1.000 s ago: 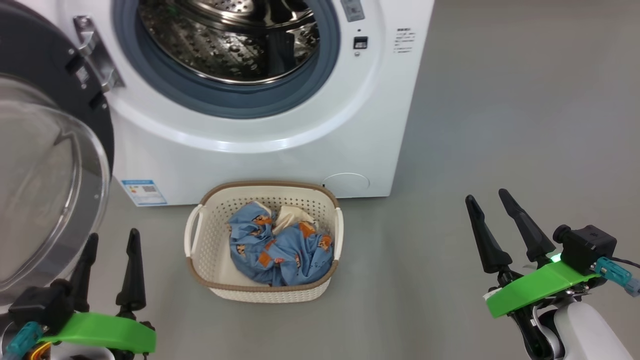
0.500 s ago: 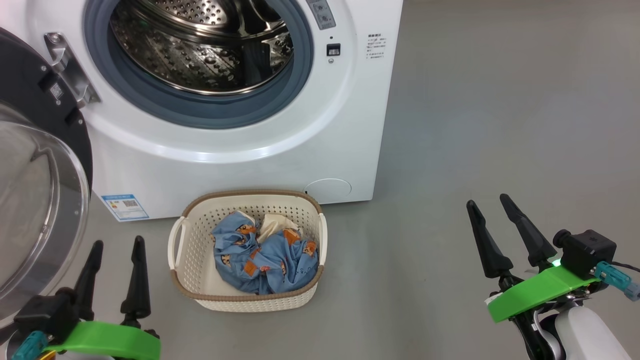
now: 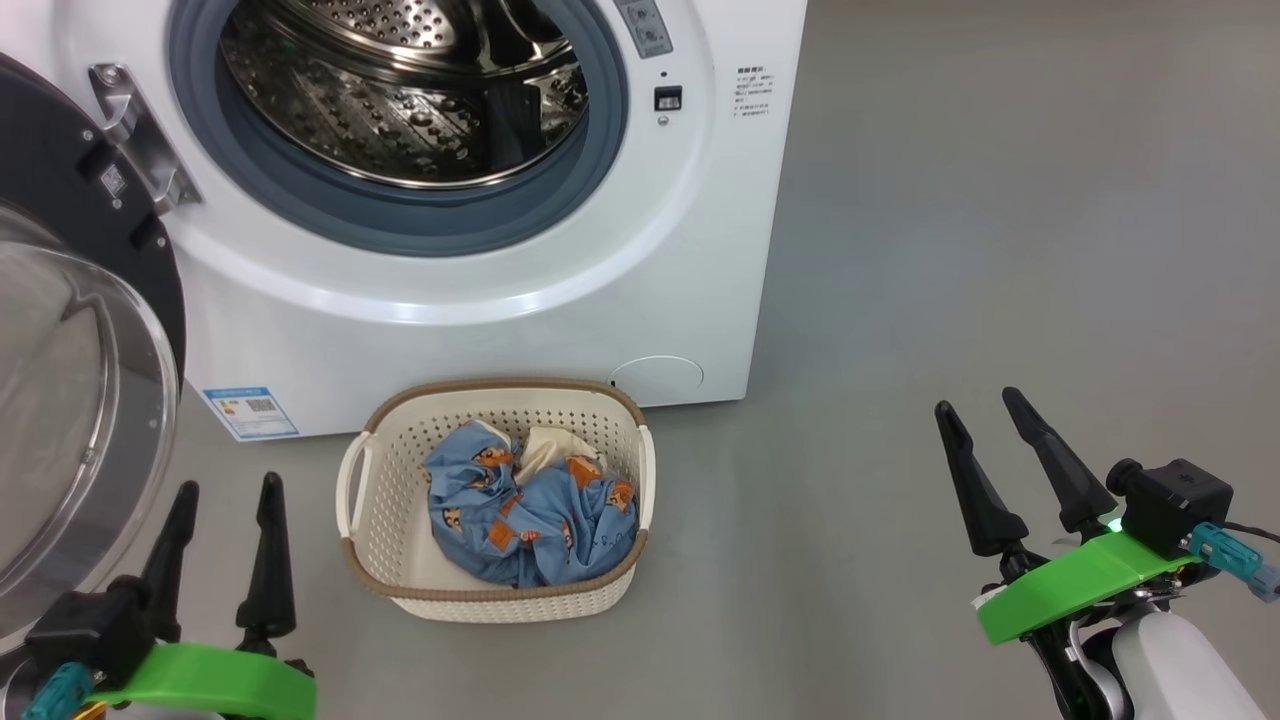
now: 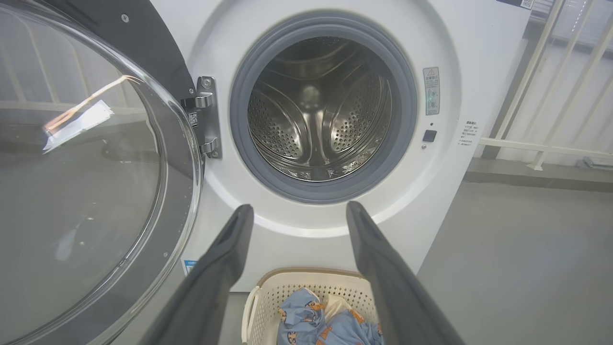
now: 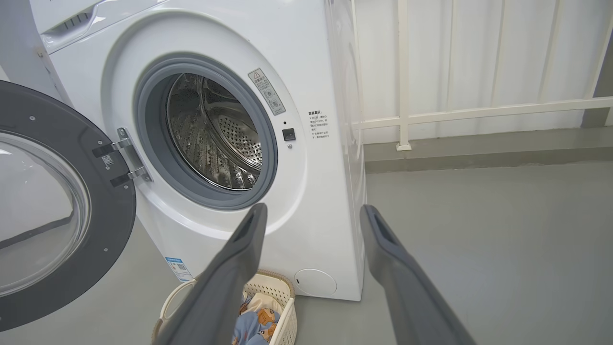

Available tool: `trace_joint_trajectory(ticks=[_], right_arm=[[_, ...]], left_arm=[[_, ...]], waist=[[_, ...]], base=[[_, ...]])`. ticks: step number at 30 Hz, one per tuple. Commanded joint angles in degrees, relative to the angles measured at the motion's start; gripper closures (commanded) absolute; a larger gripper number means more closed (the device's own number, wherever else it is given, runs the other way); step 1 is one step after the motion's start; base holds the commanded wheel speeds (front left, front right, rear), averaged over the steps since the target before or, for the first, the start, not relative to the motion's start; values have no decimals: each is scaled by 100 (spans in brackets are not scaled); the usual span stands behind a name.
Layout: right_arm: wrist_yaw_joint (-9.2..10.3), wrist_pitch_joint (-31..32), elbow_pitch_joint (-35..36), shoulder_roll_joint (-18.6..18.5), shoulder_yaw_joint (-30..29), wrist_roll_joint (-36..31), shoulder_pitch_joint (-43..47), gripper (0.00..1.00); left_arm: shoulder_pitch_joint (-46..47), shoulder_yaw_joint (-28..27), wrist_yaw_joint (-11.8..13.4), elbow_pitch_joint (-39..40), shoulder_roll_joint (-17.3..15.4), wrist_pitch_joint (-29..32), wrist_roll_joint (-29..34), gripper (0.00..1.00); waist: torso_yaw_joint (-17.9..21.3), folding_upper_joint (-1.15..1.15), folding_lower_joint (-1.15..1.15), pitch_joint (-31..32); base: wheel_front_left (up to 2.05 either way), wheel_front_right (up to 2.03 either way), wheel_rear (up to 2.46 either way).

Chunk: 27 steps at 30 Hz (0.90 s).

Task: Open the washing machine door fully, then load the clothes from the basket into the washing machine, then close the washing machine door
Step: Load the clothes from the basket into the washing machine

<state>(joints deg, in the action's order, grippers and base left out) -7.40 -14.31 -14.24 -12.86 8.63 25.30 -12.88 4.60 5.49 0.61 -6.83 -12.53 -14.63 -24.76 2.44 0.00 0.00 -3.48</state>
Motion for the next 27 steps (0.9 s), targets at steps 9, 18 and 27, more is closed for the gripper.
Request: trace_joint_trajectory(ticks=[9,18,27], right_arm=[[-9,-69,122,-52,113,-23,-14,0],[-9,-69,107,-49,136,-23,-37,0],[-9,-69,89,-42,147,-20,-52,0]], left_arm=[[148,-264,-76,91,-78,-37,146,0],[183,-310,-106,86,-65,-37,197,0],[194,-327,-135,31,-58,-37,214,0]], waist=[[-1,0,0,-15],[-18,0,0,-59],[-24,0,0,-49]], base=[[0,0,0],[0,0,0],[0,0,0]])
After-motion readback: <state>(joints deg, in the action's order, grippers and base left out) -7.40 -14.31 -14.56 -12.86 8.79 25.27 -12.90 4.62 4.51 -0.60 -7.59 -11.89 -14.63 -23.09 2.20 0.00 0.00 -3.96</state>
